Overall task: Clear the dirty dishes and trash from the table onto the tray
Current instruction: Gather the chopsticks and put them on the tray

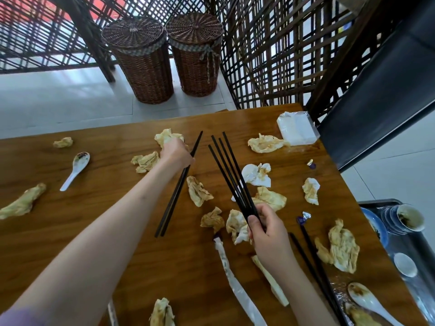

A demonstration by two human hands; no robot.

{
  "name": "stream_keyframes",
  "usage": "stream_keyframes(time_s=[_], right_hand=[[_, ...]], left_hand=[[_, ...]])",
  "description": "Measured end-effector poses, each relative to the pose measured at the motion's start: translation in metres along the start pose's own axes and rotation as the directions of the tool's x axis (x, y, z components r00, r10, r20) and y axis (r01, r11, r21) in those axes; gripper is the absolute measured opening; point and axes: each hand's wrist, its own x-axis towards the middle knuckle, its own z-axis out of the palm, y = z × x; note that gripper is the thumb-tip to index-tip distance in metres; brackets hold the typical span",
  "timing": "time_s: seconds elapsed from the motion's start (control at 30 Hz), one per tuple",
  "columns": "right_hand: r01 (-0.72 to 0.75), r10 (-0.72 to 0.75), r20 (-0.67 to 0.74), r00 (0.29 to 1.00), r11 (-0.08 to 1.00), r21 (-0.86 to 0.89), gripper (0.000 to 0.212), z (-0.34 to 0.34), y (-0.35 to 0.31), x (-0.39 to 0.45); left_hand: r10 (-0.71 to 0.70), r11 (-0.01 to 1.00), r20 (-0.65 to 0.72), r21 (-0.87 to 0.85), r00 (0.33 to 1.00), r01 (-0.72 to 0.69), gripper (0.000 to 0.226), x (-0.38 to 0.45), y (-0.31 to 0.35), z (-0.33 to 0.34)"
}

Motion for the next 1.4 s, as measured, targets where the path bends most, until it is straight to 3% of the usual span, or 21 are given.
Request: stream_keyframes(time_s=[0.17,0.4,0.53,0.7,0.93,1.13,1.4], right_hand=[[0.005,-0.005,-0.014,1.000,1.000,-0.002,0.017,0.000,-0.001,-0.001],[-0.029,0.032,-0.042,0.999,0.998,0.064,0.016,-0.001,-0.015,-0.009],[-0.038,0.041,-0.055,0.998,0.997,0.066,0.022,-0.004,-0.025,-0.020],[0.003,0.000,-0.074,0.997,1.000,0.030,0.014,-0.009,-0.036,-0.036],[0.001,-0.004,-0.061,0.998,0.998,-0.057,0.015,-0.025,-0.046,-0.055],[-0.014,0.010,-0.026,1.000,0.991,-0.137,0.012,-0.036,-0.052,-0.064],[-0.015,0.018,0.060,0.998,0.998,-0.061,0.017,-0.035,-0.055,-0.076]], left_hand=[[0.020,0.924,0.095,-0.382,0.995,0.017,0.038,-0.033,0.004,-0.022],[0.083,0.636,0.313,-0.748,0.946,0.192,0.026,-0.108,0.003,-0.036],[0.108,0.558,0.353,-0.795,0.929,0.238,0.021,-0.139,0.004,-0.032],[0.106,0.549,0.327,-0.807,0.939,0.219,0.035,-0.164,0.010,-0.025],[0.093,0.546,0.266,-0.819,0.960,0.174,0.019,-0.178,0.017,-0.037],[0.093,0.521,0.248,-0.838,0.964,0.165,0.021,-0.186,0.023,-0.049],[0.080,0.504,0.196,-0.854,0.977,0.130,0.019,-0.196,0.022,-0.048]])
